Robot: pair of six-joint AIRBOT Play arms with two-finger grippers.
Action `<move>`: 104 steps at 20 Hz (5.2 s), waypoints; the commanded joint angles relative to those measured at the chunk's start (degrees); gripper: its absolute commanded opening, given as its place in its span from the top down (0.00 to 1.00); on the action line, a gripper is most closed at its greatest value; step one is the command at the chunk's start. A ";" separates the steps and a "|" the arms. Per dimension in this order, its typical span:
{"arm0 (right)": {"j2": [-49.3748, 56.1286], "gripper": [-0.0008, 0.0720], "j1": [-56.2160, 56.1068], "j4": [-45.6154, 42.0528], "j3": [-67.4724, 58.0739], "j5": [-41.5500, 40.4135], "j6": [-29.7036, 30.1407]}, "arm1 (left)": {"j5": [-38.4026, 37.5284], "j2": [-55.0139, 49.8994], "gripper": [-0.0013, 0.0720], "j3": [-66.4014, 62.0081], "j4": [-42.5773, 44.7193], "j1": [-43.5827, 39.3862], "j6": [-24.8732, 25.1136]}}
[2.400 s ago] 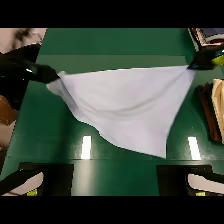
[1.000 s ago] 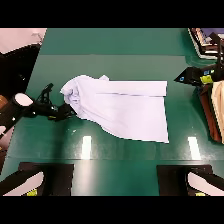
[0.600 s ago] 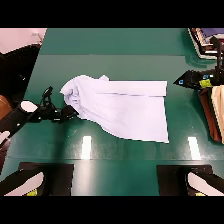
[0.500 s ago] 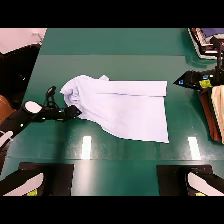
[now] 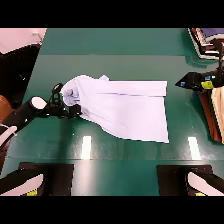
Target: Fold the shirts.
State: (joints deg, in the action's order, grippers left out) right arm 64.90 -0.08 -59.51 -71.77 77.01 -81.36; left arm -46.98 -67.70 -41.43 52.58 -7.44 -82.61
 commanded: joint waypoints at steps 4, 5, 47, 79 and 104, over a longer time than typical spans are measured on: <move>-2.32 0.46 9.44 -0.72 8.76 9.03 0.04 | -12.44 3.10 0.95 -14.43 12.11 -0.02 0.15; -3.34 0.45 11.23 -0.70 13.55 8.87 0.07 | -12.74 3.50 0.95 -15.41 11.98 -0.02 0.15; -21.11 0.97 25.77 2.36 -40.89 8.26 0.20 | -18.51 24.92 0.95 -84.28 29.99 -0.02 -4.33; 36.63 0.97 -1.90 -11.30 -42.03 9.46 -2.58 | -18.16 -26.16 0.95 -54.10 34.07 0.00 -0.42; -0.11 0.43 3.13 0.26 6.10 -0.59 0.09 | -26.38 8.96 0.45 -3.98 21.51 15.76 -0.11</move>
State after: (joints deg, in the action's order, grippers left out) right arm 70.06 2.83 -61.25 -70.65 80.07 -81.41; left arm -74.59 -65.98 -57.84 79.55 6.57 -82.59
